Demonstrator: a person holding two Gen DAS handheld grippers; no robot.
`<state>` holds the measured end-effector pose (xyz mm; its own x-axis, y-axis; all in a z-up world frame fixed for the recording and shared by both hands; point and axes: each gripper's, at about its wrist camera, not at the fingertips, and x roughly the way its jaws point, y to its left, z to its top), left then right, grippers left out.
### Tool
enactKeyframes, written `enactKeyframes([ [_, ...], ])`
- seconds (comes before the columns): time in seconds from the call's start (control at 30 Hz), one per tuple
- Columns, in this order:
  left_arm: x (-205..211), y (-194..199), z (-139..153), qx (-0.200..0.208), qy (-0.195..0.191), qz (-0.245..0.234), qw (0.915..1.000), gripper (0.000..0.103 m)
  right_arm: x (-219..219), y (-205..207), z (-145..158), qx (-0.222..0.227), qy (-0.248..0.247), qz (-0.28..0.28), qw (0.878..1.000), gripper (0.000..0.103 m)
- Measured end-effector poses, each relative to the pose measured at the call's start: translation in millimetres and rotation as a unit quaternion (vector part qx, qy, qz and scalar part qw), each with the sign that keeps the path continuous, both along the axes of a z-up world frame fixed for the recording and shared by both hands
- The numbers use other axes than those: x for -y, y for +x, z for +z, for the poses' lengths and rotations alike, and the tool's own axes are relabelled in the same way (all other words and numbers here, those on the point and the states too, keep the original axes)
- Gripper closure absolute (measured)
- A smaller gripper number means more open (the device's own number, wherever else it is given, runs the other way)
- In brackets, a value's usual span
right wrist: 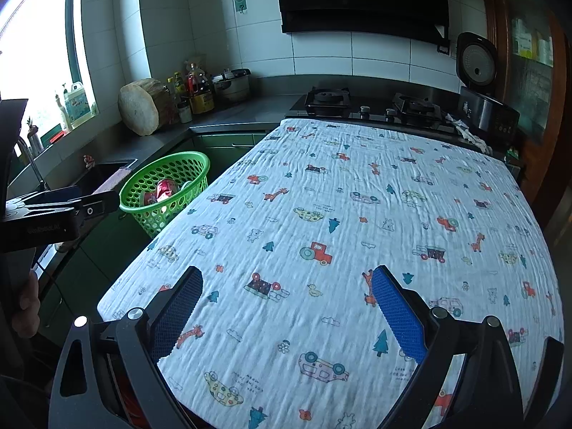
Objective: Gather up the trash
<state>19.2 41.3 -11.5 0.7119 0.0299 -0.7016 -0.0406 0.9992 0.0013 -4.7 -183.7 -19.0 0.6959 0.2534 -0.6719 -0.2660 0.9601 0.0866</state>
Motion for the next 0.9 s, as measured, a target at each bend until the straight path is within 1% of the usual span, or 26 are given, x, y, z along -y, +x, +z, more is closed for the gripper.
enactKeyframes([
  [0.9, 4.6, 3.3, 1.3, -0.001, 0.003, -0.003, 1.0, 0.005, -5.8, 2.8, -2.0, -0.003, 0.004, -0.003, 1.0, 0.011],
])
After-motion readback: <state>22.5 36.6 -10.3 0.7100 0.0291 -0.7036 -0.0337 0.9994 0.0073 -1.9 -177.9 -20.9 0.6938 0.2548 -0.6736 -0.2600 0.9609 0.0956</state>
